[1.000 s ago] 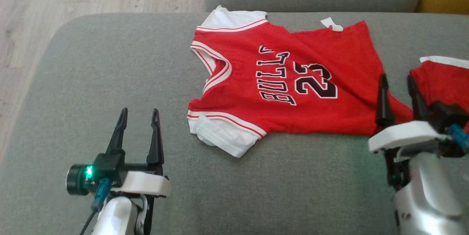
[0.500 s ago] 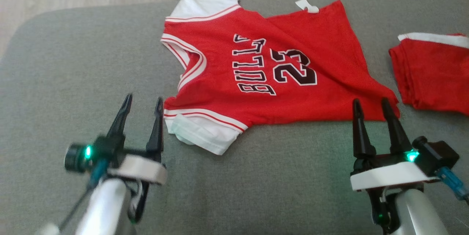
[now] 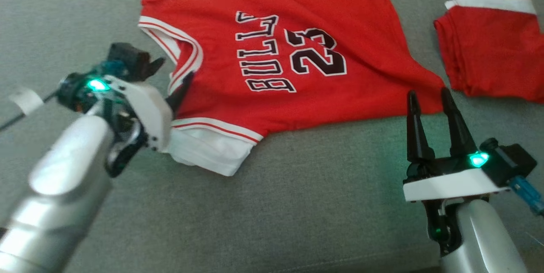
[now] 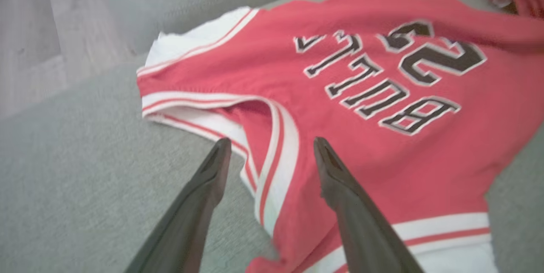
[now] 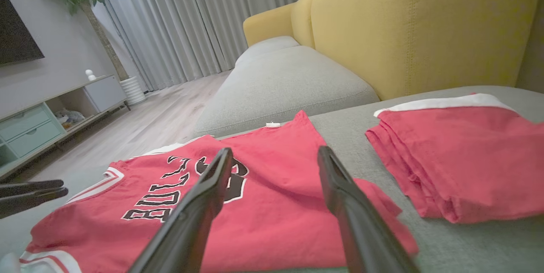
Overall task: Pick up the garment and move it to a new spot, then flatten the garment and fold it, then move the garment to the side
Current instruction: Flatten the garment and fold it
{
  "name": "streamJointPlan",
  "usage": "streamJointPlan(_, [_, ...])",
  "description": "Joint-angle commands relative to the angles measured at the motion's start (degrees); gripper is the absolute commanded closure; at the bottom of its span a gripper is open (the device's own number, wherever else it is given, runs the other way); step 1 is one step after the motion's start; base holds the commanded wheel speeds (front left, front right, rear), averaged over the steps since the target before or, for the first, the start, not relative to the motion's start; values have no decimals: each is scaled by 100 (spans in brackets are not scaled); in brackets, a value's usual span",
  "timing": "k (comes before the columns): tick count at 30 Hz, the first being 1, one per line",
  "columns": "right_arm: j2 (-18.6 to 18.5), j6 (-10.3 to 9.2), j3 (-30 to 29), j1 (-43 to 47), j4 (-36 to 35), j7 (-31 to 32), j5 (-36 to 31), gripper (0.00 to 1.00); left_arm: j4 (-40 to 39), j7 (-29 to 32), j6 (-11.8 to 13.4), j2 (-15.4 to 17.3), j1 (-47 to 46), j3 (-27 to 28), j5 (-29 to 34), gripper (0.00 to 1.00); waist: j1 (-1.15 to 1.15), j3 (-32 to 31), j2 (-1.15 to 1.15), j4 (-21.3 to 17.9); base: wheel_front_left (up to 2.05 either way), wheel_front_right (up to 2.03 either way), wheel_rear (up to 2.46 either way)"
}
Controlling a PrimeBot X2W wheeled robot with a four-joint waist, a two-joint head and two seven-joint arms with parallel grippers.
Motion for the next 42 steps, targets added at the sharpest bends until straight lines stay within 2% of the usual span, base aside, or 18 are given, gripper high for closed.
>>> streamJointPlan(1, [-19, -4, 133, -188, -207, -62, 48, 0, -201, 178, 12, 398, -341, -3, -184, 0, -1, 120, 0, -137, 0, 0, 0])
streamJointPlan(3, [-19, -4, 111, -221, -213, -62, 69, 0, -221, 414, 11, 677, -461, -333, -406, 0, -1, 173, 0, -196, 0, 0, 0])
streamJointPlan(6, [-19, -4, 111, -237, -221, -62, 108, 0, -162, 510, 11, 930, -610, -638, -557, 0, -1, 234, 0, -272, 0, 0, 0])
streamJointPlan(13, [-19, -4, 144, -253, -233, -62, 162, 0, 65, 759, 11, 1082, -748, -1091, -942, 0, -1, 331, 0, -405, 0, 0, 0])
streamJointPlan(14, [-19, -4, 138, -265, -238, -62, 165, 0, 95, 819, 11, 1117, -784, -1164, -989, 43, -1, 352, 0, -425, 0, 0, 0])
streamJointPlan(15, [-19, -4, 130, -280, -245, -62, 168, 0, 122, 856, 11, 1152, -827, -1230, -1025, 100, -1, 368, 0, -439, 0, 0, 0])
streamJointPlan(20, [-19, -4, 97, -344, -278, -62, 183, 0, 447, 466, 39, 1218, -1165, -1189, -959, 100, -1, 427, 0, -468, 0, 0, 0])
streamJointPlan(32, [-19, -4, 128, -419, -322, -62, 147, 0, 1498, -1303, 605, 885, -2040, -848, -372, 100, -1, 491, 0, -386, 0, 0, 0])
streamJointPlan(33, [-19, -4, 129, -413, -320, -62, 143, 0, 1576, -1456, 632, 838, -2065, -856, -325, 72, -1, 484, 0, -366, 0, 0, 0])
streamJointPlan(34, [-19, -4, 127, -408, -315, -62, 139, 0, 1658, -1572, 622, 777, -2053, -858, -325, 0, -1, 475, 0, -348, 0, 0, 0])
streamJointPlan(38, [-19, -4, 111, -391, -288, -62, 127, 0, 1939, -1919, 543, 597, -1943, -907, -328, 0, -1, 403, 0, -218, 0, 0, 0])
streamJointPlan(42, [-19, -4, 61, -362, -258, -62, 78, 0, 2078, -2454, 668, 490, -1844, -853, -311, 0, -1, 239, 0, -31, 0, 0, 0])
